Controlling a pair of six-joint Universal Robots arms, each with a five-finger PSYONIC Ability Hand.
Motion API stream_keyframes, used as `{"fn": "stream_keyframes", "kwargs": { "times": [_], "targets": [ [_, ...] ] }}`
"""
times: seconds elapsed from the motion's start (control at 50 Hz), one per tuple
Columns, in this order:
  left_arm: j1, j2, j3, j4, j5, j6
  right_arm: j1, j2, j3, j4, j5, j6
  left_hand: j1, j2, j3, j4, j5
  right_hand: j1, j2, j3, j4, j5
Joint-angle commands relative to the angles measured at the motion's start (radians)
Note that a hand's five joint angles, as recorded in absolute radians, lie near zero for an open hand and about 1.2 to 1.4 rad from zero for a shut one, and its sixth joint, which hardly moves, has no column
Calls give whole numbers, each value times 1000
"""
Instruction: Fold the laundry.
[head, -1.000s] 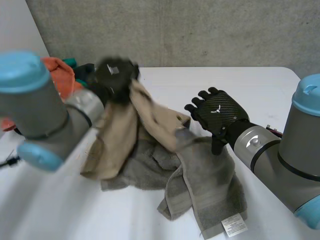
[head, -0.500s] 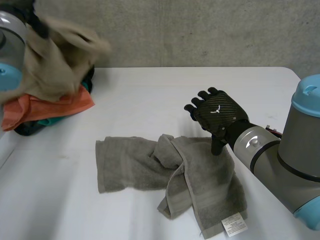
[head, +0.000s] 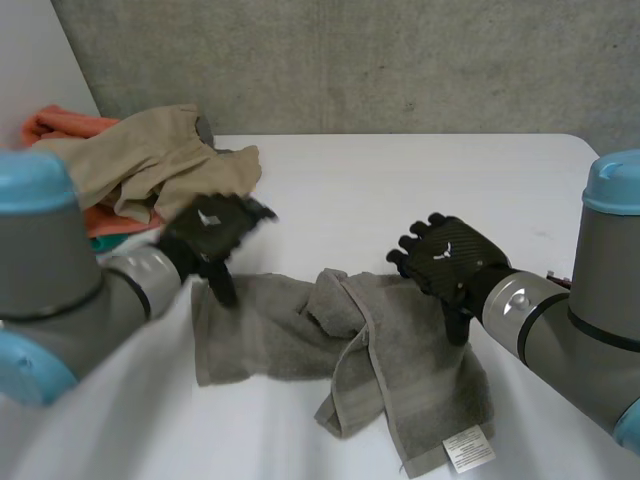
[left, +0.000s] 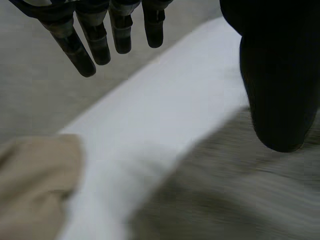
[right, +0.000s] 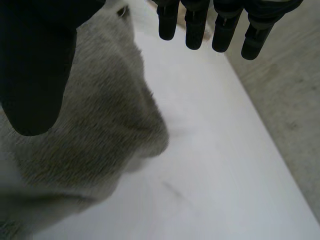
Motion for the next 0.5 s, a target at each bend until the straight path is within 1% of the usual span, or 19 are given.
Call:
{"fn": "stream_keyframes", "kwargs": {
  "times": [0.02, 0.04, 0.08, 0.16, 0.28, 0.3, 0.32, 0.36, 0.38, 0.4, 0.42, 0.44, 0.46, 0.5],
  "targets": [
    [-95, -110, -17, 50, -37, 14, -10, 40, 22, 14, 11, 28, -3, -19, -25, -17, -44, -44, -30, -29, -28, -38],
    [-101, -124, -8, 55, -44, 19, -10, 45, 27, 3, 11, 36, -9, -25, -31, -23, -50, -44, -30, -29, -28, -38],
    [-114, -167, 24, 70, -58, 28, -15, 59, 42, -42, 15, 67, -12, -28, -34, -26, -53, 41, 55, 56, 57, 47],
    [-143, -246, 93, 75, -48, 36, -21, 72, 73, -103, 32, 134, -6, -22, -28, -20, -47, 47, 61, 62, 63, 53],
    [-207, -336, 189, 72, -60, 41, -15, 106, 99, -184, 47, 214, 18, 1, -4, 4, -23, 56, 70, 71, 72, 62],
    [-227, -352, 224, 67, -76, 45, -12, 120, 97, -201, 52, 226, 58, 42, 36, 44, 17, 146, 160, 161, 162, 152],
    [-236, -359, 238, 64, -87, 42, -10, 126, 96, -210, 55, 229, 128, 112, 107, 114, 87, 266, 280, 281, 282, 272],
    [-253, -365, 262, 67, -115, 41, -6, 138, 90, -223, 60, 229, 354, 337, 332, 340, 313, 601, 614, 615, 616, 606],
    [-267, -372, 290, 73, -141, 38, 0, 151, 75, -233, 61, 223, 721, 705, 700, 707, 680, 951, 965, 966, 967, 956],
    [-273, -374, 307, 78, -152, 41, 4, 155, 64, -238, 63, 219, 902, 886, 881, 888, 861, 1112, 1125, 1126, 1127, 1117],
    [-279, -377, 323, 82, -165, 42, 8, 161, 50, -241, 63, 213, 1073, 1056, 1051, 1059, 1032, 1177, 1191, 1192, 1193, 1183],
    [-282, -382, 342, 90, -178, 44, 10, 167, 35, -244, 66, 206, 1208, 1191, 1186, 1194, 1167, 1178, 1192, 1193, 1194, 1184],
    [-287, -383, 383, 101, -216, 44, 13, 175, -7, -255, 73, 190, 1209, 1193, 1187, 1195, 1168, 1178, 1192, 1193, 1194, 1184],
    [-284, -380, 425, 109, -264, 42, 13, 177, -51, -275, 90, 180, 1209, 1193, 1187, 1195, 1168, 1178, 1192, 1193, 1194, 1184]
  ]
}}
